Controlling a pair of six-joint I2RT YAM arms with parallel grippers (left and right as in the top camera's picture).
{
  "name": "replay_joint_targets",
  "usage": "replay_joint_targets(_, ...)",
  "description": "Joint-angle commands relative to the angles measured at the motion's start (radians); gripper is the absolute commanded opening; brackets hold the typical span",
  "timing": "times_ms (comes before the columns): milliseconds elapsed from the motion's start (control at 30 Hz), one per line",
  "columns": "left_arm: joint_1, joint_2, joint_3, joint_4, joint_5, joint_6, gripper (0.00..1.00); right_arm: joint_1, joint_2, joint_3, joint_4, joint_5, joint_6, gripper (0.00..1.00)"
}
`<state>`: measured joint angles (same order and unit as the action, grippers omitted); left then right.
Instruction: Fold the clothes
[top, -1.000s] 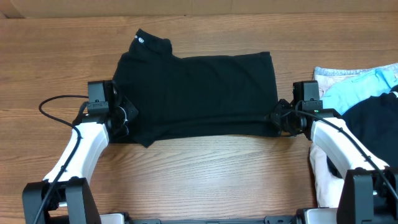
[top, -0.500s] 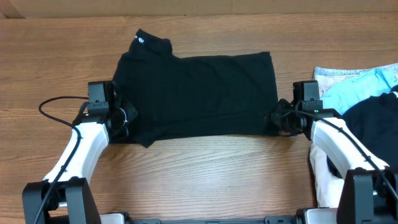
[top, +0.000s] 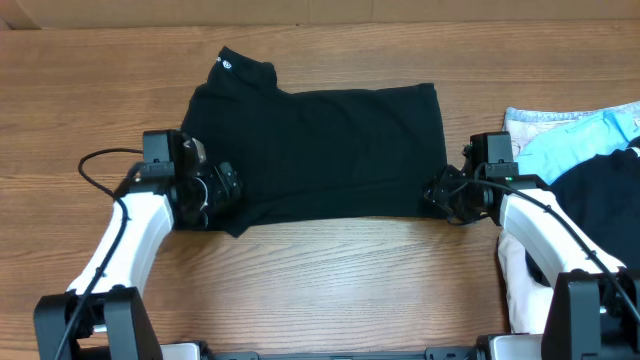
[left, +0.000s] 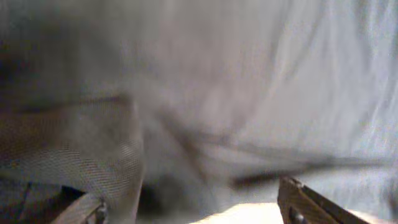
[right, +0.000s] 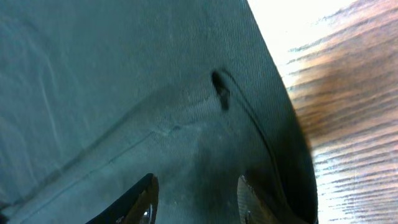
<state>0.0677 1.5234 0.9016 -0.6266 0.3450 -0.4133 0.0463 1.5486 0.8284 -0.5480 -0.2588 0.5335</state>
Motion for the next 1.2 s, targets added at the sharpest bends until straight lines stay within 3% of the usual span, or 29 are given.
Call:
replay_joint_targets(0,0.003,-0.002,0.096,-0.134,0.004,0.111,0.82,-0.002,0.006,0.013,-0.01,-0.013,-0.019,0.45)
replay_joint_targets(133,0.003,-0.002,0.11,-0.269,-0.089,0.113,0.93,-0.002,0.006,0.013,-0.027,-0.012,-0.019,0.46)
replay_joint_targets(200,0.003,-0.002,0.111,-0.259,-0.134,0.137,0.98,-0.002,0.006,0.013,-0.029,-0.012,-0.019,0.48)
replay_joint_targets(400,0.037,-0.002,0.219,-0.243,-0.186,0.117,1.0,-0.002,0.006,0.013,-0.037,-0.005,-0.036,0.5)
replay_joint_targets(567,0.034,-0.002,0.327,-0.357,-0.163,0.118,1.0,-0.002,0.006,0.013,-0.065,0.019,-0.045,0.53)
replay_joint_targets(867,0.023,0.0,0.253,-0.544,-0.248,0.03,1.0,-0.002,0.006,0.009,-0.068,0.041,-0.045,0.6)
replay_joint_targets(900,0.023,0.0,0.221,-0.54,-0.248,0.027,0.98,-0.002,0.006,0.009,-0.068,0.041,-0.045,0.61)
replay_joint_targets(1033,0.023,0.0,0.068,-0.42,-0.187,0.027,0.75,-0.002,0.006,0.009,-0.067,0.042,-0.045,0.65)
replay_joint_targets(1167,0.022,0.0,-0.071,-0.278,-0.079,0.049,0.73,-0.002,0.006,0.009,-0.069,0.041,-0.045,0.65)
